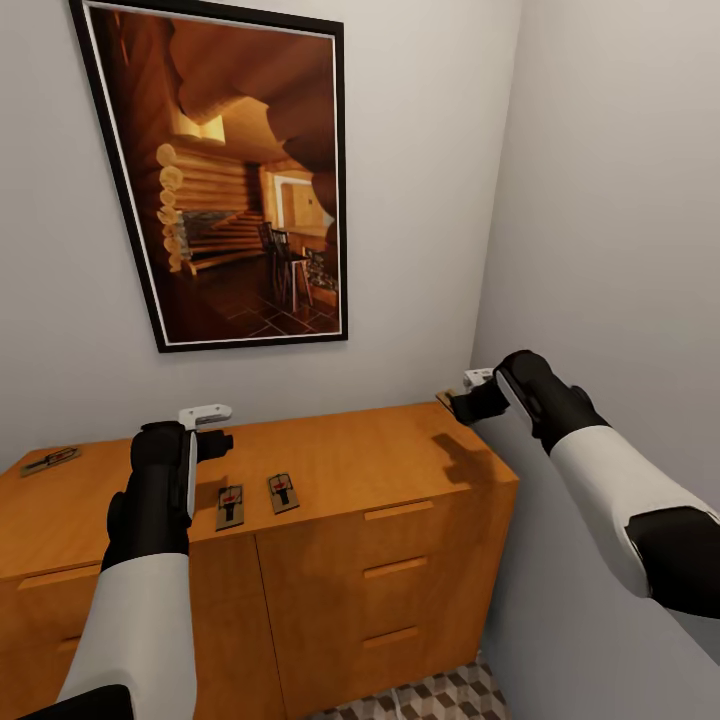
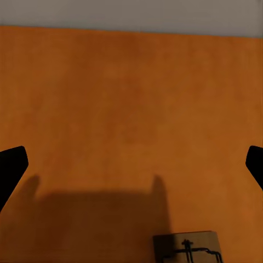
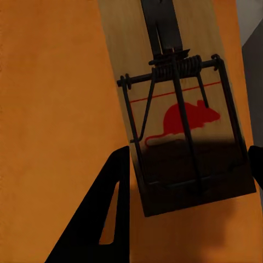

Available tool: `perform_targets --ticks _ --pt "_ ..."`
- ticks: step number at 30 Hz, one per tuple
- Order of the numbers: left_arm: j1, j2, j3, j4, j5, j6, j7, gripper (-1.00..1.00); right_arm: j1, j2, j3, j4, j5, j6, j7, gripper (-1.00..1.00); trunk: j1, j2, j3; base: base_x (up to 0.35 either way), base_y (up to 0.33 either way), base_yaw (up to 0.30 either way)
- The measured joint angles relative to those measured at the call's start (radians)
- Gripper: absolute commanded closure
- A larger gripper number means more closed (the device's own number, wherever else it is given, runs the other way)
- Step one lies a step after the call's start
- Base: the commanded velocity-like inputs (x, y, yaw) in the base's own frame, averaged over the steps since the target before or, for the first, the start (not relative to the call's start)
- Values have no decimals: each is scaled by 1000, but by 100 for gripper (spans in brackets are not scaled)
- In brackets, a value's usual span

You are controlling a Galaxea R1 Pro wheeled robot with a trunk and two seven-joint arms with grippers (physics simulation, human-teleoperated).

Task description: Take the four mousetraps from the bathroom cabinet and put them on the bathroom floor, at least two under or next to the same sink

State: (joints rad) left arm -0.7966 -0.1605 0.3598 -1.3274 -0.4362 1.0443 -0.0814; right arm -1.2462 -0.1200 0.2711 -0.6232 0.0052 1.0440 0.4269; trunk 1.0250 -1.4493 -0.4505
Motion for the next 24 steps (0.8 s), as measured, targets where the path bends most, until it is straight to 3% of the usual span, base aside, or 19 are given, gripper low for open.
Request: perform_targets --ticks 24 --pt "0 1 0 -1 0 0 1 -100 0 -2 6 -1 13 0 -8 100 0 0 0 0 0 0"
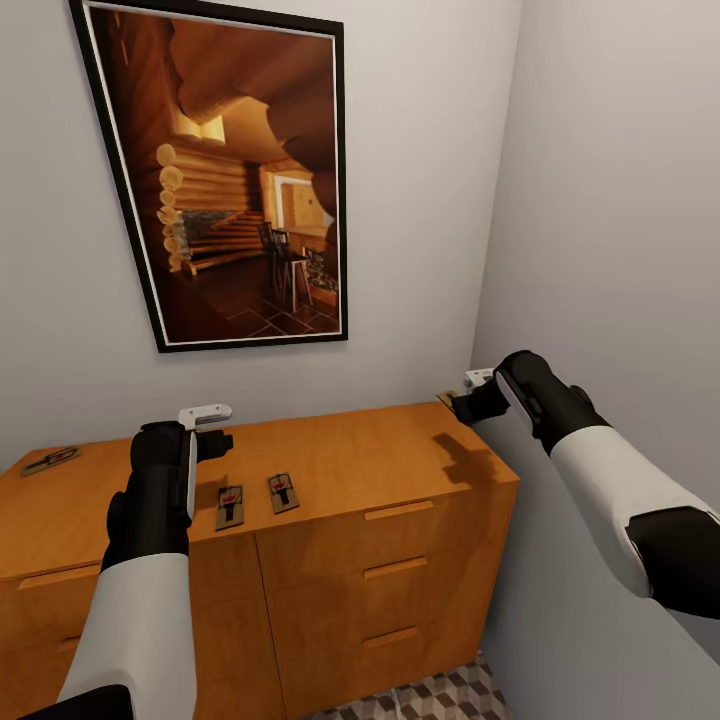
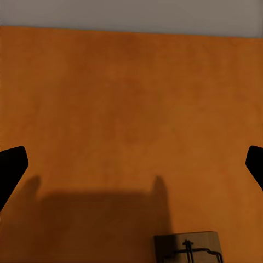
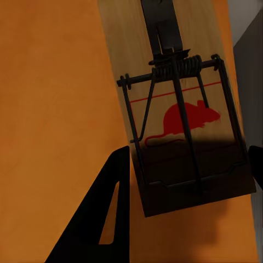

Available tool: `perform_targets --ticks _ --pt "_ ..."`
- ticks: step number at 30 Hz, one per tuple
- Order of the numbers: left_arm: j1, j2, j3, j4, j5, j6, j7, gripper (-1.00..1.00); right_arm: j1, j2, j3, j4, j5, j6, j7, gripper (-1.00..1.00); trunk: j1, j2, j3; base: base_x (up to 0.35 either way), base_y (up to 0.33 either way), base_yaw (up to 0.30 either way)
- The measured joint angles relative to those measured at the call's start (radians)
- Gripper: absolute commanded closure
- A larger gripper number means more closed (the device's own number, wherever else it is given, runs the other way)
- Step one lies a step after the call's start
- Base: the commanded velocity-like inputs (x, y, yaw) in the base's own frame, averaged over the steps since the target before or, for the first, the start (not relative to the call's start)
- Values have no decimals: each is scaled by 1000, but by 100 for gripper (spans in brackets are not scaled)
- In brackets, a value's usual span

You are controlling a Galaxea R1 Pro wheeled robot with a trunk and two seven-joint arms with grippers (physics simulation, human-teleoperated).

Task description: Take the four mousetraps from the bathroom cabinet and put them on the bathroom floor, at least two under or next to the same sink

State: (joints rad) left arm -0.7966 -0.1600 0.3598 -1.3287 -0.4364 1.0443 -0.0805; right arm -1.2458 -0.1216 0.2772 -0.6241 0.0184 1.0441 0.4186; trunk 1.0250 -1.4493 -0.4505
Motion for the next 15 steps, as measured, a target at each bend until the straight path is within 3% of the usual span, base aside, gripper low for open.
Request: perform_targets --ticks 15 --pt "0 -4 0 1 -1 0 0 -100 0 -11 -1 1 5 0 -7 100 0 0 0 0 0 0"
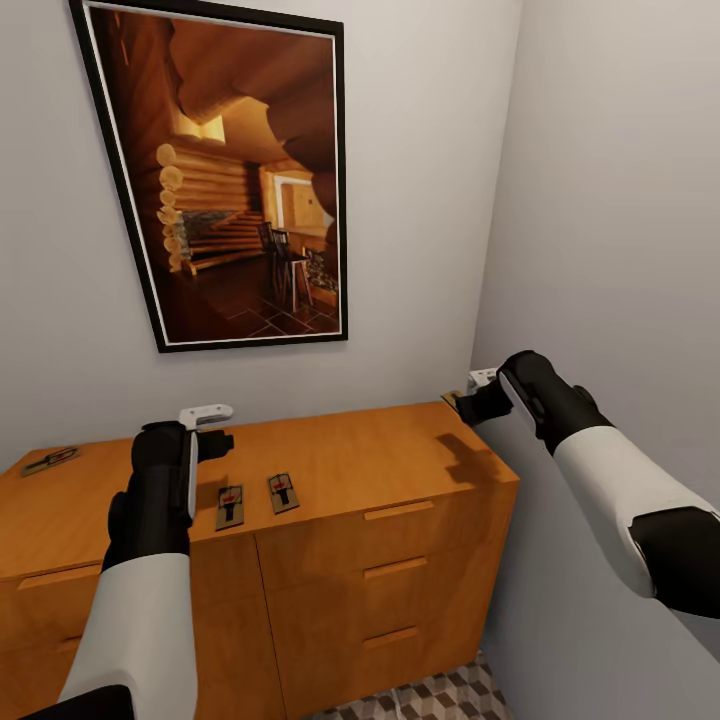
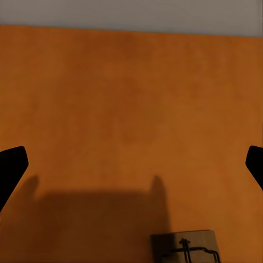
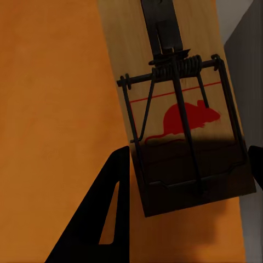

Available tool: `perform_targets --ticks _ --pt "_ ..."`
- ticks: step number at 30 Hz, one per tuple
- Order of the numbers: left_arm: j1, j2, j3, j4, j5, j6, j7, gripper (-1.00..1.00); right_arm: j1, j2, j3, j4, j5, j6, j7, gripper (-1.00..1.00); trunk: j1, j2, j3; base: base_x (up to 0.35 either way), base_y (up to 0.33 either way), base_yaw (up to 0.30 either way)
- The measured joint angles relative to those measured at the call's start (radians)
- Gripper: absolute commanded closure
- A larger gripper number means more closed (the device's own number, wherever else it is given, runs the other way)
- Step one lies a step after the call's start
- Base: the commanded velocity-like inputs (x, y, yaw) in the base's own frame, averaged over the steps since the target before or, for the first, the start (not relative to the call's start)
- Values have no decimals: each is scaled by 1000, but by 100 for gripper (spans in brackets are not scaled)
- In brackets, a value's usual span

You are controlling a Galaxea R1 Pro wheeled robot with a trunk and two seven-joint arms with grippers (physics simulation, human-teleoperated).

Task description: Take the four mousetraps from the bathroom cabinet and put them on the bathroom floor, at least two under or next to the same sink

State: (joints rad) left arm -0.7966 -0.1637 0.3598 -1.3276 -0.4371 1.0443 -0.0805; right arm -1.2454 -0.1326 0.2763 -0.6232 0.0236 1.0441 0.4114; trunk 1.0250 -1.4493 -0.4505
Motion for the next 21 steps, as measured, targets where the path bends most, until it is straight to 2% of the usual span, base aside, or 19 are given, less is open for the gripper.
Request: perform_targets --ticks 5,21 --pt "1 -10 -5 2 -1 0 0 -100 1 1 2 0 4 0 -3 100 0 0 0 0 0 0" --pt "2 -10 -8 7 0 0 1 -100 0 3 2 0 5 0 -12 100 0 0 0 0 0 0"
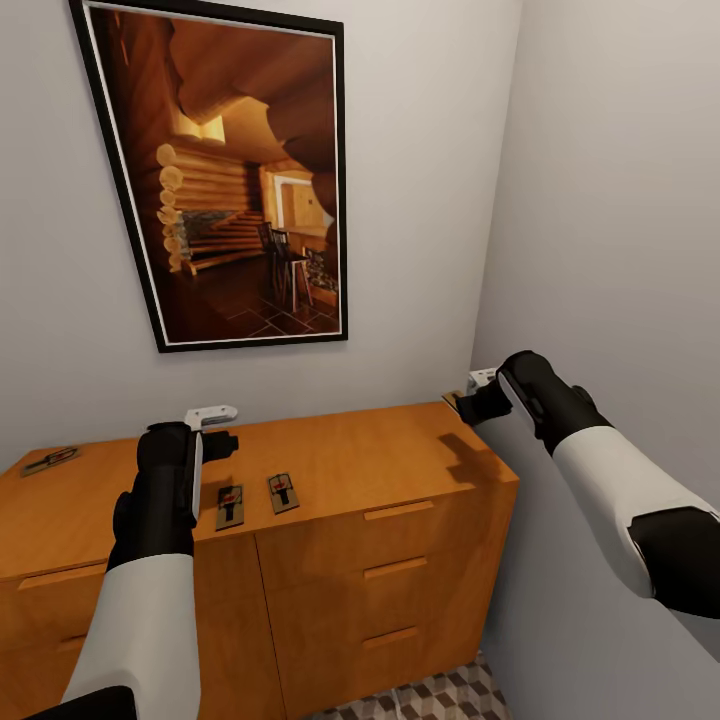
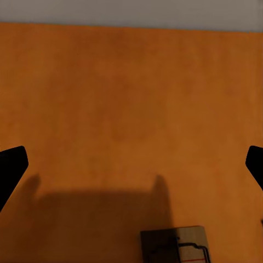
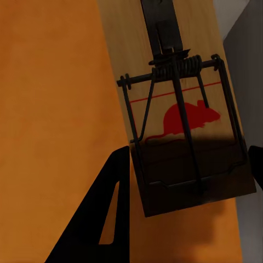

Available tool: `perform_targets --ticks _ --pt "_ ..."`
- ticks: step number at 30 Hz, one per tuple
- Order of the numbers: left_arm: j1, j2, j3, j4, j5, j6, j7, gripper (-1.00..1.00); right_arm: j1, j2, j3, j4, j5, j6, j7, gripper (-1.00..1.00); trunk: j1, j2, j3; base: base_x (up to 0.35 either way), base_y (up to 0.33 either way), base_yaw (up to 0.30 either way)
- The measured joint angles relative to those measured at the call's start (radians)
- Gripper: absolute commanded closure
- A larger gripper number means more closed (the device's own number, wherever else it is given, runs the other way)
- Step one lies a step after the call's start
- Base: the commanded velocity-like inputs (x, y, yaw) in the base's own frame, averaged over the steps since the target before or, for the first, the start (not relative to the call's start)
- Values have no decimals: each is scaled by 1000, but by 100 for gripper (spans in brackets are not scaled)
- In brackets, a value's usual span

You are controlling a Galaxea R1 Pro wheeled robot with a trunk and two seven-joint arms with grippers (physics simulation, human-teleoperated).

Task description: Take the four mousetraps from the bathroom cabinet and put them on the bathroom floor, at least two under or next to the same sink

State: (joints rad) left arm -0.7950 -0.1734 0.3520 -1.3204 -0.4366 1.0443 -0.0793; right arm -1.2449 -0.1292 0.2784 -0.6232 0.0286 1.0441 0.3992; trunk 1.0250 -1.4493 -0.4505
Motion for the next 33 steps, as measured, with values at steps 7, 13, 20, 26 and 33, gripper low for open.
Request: perform_targets --ticks 7,13,20,26,33 --pt "0 0 3 0 0 0 0 -100 0 0 0 0 -1 0 -12 100 0 0 0 0 0 0" --pt "0 0 3 -2 0 0 -1 -100 0 1 0 0 -1 0 -17 100 0 0 0 -3 0 0" --pt "0 0 4 -5 -1 0 -1 -100 0 2 0 0 -1 0 -18 100 0 0 0 -167 -67 0" --pt "0 0 5 -7 -1 0 -1 -100 0 2 0 0 -3 0 -18 100 0 0 0 -80 -37 0" --pt "0 0 6 -6 -3 0 -1 -100 0 8 0 0 -3 0 -18 100 0 0 0 -11 -5 0"
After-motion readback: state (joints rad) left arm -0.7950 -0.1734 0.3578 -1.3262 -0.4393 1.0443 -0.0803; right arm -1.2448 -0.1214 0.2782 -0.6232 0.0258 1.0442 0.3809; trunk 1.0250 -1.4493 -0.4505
